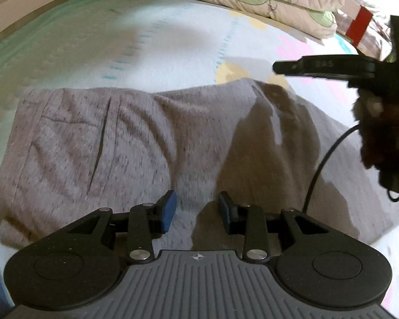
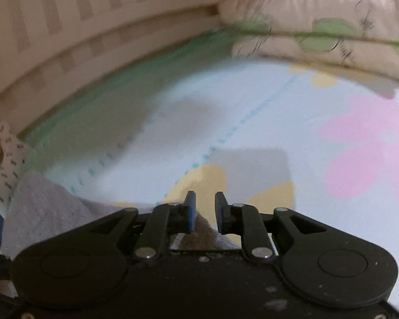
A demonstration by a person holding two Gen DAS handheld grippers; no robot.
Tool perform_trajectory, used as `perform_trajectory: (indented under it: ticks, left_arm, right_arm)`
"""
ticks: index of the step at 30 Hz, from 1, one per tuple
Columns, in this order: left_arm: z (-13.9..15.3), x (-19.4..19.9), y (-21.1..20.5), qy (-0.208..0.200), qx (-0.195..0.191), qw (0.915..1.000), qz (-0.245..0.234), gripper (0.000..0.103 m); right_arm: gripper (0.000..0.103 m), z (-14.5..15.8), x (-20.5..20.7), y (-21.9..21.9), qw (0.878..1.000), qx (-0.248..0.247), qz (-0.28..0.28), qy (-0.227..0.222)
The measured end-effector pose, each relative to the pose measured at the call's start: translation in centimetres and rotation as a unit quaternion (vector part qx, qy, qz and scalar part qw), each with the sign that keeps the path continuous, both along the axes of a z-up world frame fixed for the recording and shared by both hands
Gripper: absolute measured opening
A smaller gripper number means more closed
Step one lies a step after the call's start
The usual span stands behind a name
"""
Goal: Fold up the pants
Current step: 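Fold the held edge over with the right gripper and release it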
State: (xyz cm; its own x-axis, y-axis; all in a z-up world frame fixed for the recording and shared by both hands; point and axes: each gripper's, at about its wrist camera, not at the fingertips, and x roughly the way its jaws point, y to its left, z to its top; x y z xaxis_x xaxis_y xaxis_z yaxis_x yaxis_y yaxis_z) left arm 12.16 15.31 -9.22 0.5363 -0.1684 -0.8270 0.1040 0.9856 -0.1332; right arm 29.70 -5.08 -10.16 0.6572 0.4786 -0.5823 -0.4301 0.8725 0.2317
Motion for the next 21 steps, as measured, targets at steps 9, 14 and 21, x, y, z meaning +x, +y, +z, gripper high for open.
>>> perform_trajectory:
  ticks: [9,14,21]
  left_arm:
    - [-0.1,-2.6,-0.9,0.011,0.000,0.9999,-0.002,0.038]
    - [0.9,-3.4,-0.4,0.013,0.000,0.9998,-0.018,0.038]
    - [3.7,-1.7,3.7,-0.021,0.022,0.9992,0.027,0.038]
  right_arm:
    - [0.012,-3.9,-1.9,2.2,0.995,-0.092,0.016,0.026]
    - [0.017,-2.6,-1.3,1.3,0.997,-0.053,-0.034,0.033]
    - [0.022,0.9,-8.1,3.5,0.998,-0.036,0.056,-0.019]
